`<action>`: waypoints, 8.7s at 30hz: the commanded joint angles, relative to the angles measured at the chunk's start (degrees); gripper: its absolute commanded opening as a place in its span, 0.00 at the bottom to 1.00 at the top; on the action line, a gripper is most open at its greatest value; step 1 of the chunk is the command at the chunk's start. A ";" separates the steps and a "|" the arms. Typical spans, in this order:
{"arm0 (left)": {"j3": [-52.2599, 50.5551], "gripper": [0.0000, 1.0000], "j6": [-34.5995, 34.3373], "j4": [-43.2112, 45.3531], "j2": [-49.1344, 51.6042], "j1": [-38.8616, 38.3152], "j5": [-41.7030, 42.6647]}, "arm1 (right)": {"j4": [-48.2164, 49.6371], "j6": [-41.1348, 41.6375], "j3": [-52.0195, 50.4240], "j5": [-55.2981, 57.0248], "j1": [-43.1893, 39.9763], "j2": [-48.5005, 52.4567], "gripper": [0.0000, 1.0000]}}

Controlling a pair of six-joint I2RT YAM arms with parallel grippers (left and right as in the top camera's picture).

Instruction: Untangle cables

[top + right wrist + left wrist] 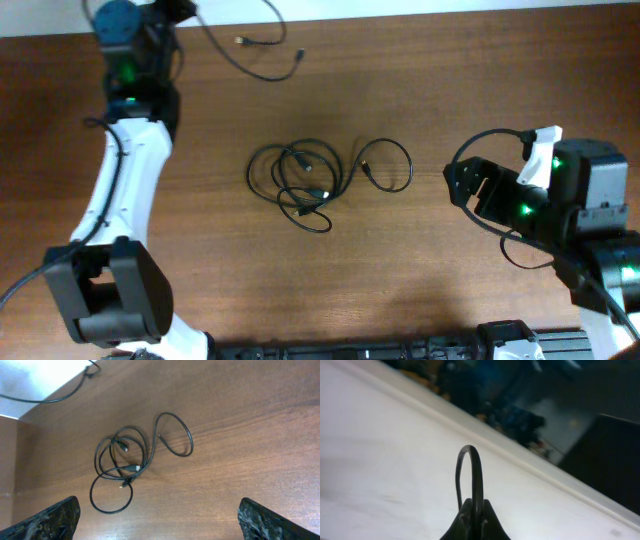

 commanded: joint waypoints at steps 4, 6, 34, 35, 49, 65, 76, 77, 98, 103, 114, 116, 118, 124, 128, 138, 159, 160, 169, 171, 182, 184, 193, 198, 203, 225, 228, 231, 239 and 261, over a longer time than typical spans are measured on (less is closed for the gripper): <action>0.59 0.02 10.25 -3.26 8.15 14.64 -10.67 | -1.01 -0.79 0.55 -4.11 -0.04 6.38 0.98; 0.59 0.20 21.68 -4.39 11.30 18.29 -16.02 | -1.46 -0.79 0.55 -5.75 -0.04 8.74 0.98; 0.57 0.67 30.88 -37.27 25.35 36.94 -1.66 | -7.39 -3.17 0.55 -5.75 -0.04 12.22 0.98; 0.57 0.68 30.88 -36.70 25.46 36.94 -0.55 | -7.39 -3.17 0.55 -5.75 -0.04 12.22 0.98; 2.67 0.00 30.86 -34.42 29.70 37.64 1.92 | -8.55 -3.17 0.55 -5.75 -0.04 12.22 0.98; 36.52 1.00 20.81 -34.49 30.40 37.29 11.52 | -10.75 -3.15 0.55 -5.75 -0.04 12.24 0.99; 36.61 0.99 20.81 -47.60 28.68 36.37 24.83 | -6.19 -3.89 2.34 -6.43 -0.15 12.22 0.98; 36.61 0.99 20.81 -48.37 26.62 35.89 29.88 | -6.08 -5.60 4.59 -6.36 -0.15 12.22 0.98; 36.48 0.99 51.54 -89.55 24.17 -26.12 15.72 | -6.47 -6.60 11.19 14.69 -26.84 31.85 0.98; 36.48 0.99 51.74 -85.22 27.82 -32.74 13.46 | -6.23 -6.60 11.19 14.69 -27.85 31.85 0.98; 36.48 0.91 51.71 -75.21 38.75 -34.73 13.38 | -6.25 -6.60 11.19 14.71 -27.85 31.85 0.98; 36.48 0.84 51.71 -75.23 39.89 -34.73 13.38 | -6.23 -6.60 11.19 14.71 -27.85 31.85 0.99; 36.48 0.62 51.71 -75.23 41.48 -34.73 13.38 | -6.25 -6.60 11.19 14.71 -27.85 31.85 0.98; 42.23 0.00 44.98 -77.07 41.13 -34.69 13.40 | -6.25 -6.60 11.19 14.71 -27.85 31.85 0.98; 60.22 0.00 37.88 -87.65 39.52 -34.34 13.92 | -6.25 -6.60 11.19 14.71 -27.85 31.85 0.98; 95.45 0.00 30.10 -87.56 27.85 -26.60 18.34 | -6.25 -6.60 11.19 14.71 -27.85 31.85 0.98; 80.52 0.00 12.70 -78.73 19.32 2.01 -24.55 | -6.23 -6.60 11.19 14.71 -27.85 31.85 0.98; 77.96 0.00 8.72 -80.78 19.32 4.81 -24.55 | -6.25 -6.60 11.19 14.71 -27.85 31.85 0.98; 70.93 0.00 -1.84 -92.37 19.37 18.69 -24.13 | -6.25 -6.60 11.19 14.69 -27.85 31.85 0.99; 70.49 0.00 -3.48 -94.49 19.37 21.31 -24.13 | -6.25 -6.60 11.19 14.69 -27.85 31.85 0.98; 62.86 0.12 7.39 -83.21 19.56 30.91 -24.13 | -6.25 -6.60 11.19 14.71 -27.85 31.85 0.98; 62.82 0.11 7.41 -82.93 19.65 32.24 -24.09 | -6.25 -6.60 11.19 14.71 -27.85 31.85 0.98; 51.78 0.06 12.28 -82.86 21.59 33.57 -23.50 | -6.23 -6.60 11.19 14.71 -27.85 31.85 0.99; 40.48 0.29 12.28 -82.97 21.81 33.55 -6.67 | -6.23 -6.60 11.19 14.71 -27.85 31.85 0.98; 34.18 0.50 12.26 -79.71 26.12 33.18 -2.60 | -6.23 -6.60 11.19 14.71 -27.85 31.85 0.98; 34.16 0.00 12.26 -72.02 39.04 25.86 -9.64 | -6.25 -6.60 11.19 14.69 -27.85 31.85 0.98; 35.74 0.00 0.57 -74.34 36.94 27.50 -12.33 | -6.25 -6.60 11.19 14.71 -27.85 31.85 0.98; 36.30 0.00 -7.08 -74.64 33.62 28.92 -12.17 | -6.25 -6.60 11.19 14.69 -27.85 31.85 0.98; 36.30 0.00 -24.87 -77.83 26.91 30.99 -12.15 | -6.25 -6.60 11.19 14.69 -27.85 31.85 0.98; 34.53 0.35 -3.82 -83.97 29.90 30.10 -9.07 | -6.25 -6.60 11.19 14.69 -27.85 31.85 0.98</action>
